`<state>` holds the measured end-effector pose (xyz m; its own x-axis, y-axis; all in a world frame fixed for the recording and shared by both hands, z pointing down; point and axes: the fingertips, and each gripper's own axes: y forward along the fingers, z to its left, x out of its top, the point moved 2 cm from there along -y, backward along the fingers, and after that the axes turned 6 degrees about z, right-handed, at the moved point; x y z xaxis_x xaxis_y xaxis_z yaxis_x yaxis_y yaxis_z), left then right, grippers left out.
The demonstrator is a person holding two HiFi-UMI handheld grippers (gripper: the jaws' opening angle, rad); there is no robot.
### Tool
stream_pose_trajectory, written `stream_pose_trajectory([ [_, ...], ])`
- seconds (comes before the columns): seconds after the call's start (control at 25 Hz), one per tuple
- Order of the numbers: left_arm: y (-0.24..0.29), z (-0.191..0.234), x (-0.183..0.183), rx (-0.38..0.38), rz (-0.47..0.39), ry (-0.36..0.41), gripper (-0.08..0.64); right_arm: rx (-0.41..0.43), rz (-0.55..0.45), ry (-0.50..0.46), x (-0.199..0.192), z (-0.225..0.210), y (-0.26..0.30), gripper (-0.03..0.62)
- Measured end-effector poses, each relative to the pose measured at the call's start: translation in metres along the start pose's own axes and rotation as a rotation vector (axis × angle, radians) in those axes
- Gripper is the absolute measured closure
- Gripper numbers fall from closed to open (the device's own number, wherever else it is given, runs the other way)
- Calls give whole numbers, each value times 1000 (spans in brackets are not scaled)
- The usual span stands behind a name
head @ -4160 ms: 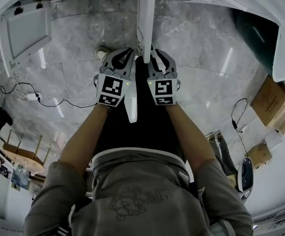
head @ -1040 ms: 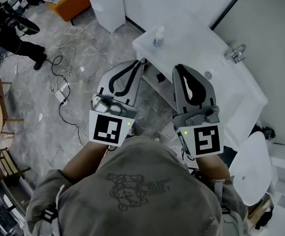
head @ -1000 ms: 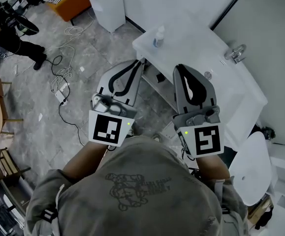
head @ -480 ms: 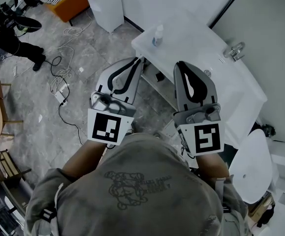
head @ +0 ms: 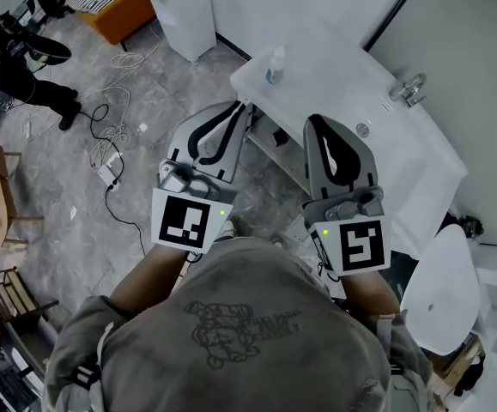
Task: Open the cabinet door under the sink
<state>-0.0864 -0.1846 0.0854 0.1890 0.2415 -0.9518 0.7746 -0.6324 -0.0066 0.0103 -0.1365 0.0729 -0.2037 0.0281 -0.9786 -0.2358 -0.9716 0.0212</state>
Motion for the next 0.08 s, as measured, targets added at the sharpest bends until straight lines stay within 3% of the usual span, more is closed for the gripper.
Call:
stream_pose_trajectory([
  [0.08, -1, -2, 0, -5, 8, 2, 535, 1, 0, 0, 1, 1, -2, 561],
])
